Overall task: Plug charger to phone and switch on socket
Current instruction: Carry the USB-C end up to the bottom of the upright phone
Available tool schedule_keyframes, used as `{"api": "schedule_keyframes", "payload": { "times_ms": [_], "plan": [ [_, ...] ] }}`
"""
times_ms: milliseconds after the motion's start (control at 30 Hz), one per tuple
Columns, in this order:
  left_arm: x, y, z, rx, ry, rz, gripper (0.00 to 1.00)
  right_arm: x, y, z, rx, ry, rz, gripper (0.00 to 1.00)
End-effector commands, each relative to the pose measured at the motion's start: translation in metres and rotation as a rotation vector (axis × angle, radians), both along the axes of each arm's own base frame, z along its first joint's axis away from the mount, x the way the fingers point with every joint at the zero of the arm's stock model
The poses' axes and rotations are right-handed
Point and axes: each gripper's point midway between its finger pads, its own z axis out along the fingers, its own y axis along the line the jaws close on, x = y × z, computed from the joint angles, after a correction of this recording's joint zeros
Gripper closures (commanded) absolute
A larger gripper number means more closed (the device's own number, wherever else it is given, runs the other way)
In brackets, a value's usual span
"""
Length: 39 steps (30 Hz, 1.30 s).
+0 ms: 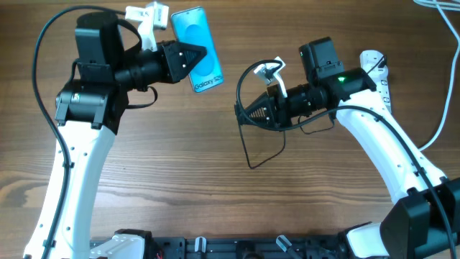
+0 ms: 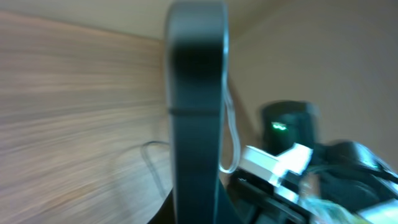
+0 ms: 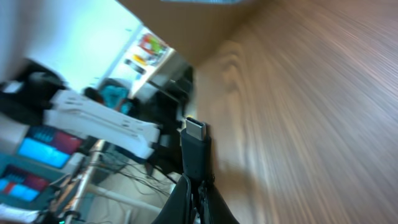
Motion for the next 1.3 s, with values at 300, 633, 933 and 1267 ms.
{"api": "schedule_keyframes", "payload": {
  "times_ms": [300,633,933,1267],
  "plan": [
    [-0.02,-0.014,0.019,-0.118,0.036,-0.123,0.96,-0.003,0.016,0.042,0.116,0.111,0.06,0.96],
    [-0.004,-0.007,0.002,-0.089,0.107,-0.02,0.96,0.001,0.044,0.028,-0.002,0.117,0.001,0.96],
    [-0.006,-0.002,-0.012,-0.046,0.153,0.009,0.96,0.005,0.045,0.031,0.009,0.096,-0.005,0.96],
    [0.0,0.002,-0.013,-0.027,0.134,0.047,0.96,0.008,0.045,0.024,-0.028,0.117,-0.038,0.96]
  ]
}}
